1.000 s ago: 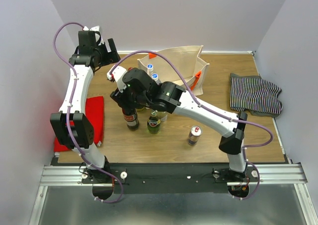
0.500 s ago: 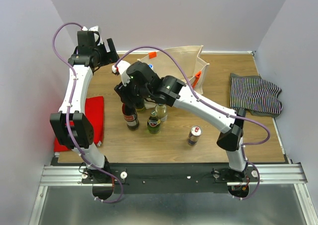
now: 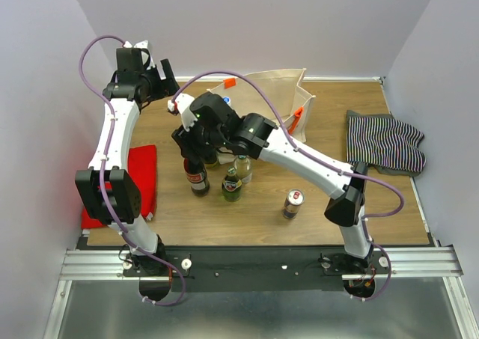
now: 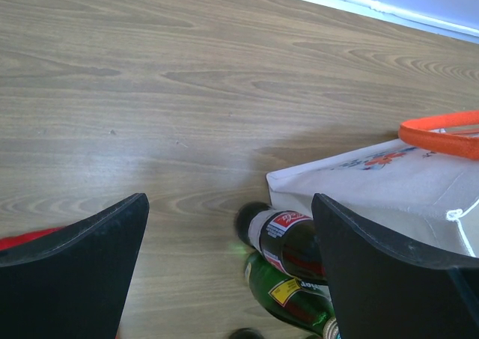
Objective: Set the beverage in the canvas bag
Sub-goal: Pick up the drink from the center of the board.
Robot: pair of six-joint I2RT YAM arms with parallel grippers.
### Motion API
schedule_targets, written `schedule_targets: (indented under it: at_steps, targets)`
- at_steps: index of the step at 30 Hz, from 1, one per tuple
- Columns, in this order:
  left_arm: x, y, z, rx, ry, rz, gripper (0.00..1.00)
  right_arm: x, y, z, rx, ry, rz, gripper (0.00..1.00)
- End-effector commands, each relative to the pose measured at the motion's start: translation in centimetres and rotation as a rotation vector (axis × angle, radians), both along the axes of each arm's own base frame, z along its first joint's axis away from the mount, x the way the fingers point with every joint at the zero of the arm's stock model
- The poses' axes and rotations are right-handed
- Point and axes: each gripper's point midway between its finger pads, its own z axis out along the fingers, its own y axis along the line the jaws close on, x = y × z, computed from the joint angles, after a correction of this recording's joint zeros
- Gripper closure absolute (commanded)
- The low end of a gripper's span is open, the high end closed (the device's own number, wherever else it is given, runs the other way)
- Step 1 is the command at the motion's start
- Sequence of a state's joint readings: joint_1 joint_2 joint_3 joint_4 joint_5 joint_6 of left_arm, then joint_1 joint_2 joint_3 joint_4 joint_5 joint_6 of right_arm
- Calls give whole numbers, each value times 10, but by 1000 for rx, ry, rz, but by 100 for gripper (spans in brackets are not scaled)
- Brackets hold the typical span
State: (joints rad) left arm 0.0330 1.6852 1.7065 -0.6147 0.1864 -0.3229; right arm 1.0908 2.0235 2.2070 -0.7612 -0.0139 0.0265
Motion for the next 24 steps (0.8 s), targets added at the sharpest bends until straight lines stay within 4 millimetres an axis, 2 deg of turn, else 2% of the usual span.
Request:
schedule_targets:
  at_steps: [1, 8, 11, 14, 15, 16, 20, 24]
  targets:
    - [-2, 0, 0, -19, -10, -7, 1, -4, 5, -25, -37, 51, 27, 39]
    - [-5, 2, 0, -20, -15, -4, 1, -6, 6, -33, -54, 67, 32, 45]
    - [-5, 3, 0, -21, -16, -6, 1, -5, 6, -35, -57, 69, 30, 56]
    - [-5, 2, 0, -24, -16, -5, 1, -7, 6, -36, -64, 76, 35, 77]
    - [-5, 2, 1, -24, -17, -5, 1, -6, 5, -35, -63, 74, 32, 91]
    - [-5, 2, 0, -25, -16, -9, 1, -6, 6, -34, -64, 72, 34, 99]
    - [-5, 2, 2, -27, -21, -11, 1, -7, 5, -29, -57, 61, 42, 99]
    - [-6, 0, 3, -31, -24, -20, 1, -6, 8, -8, -15, 8, 40, 99]
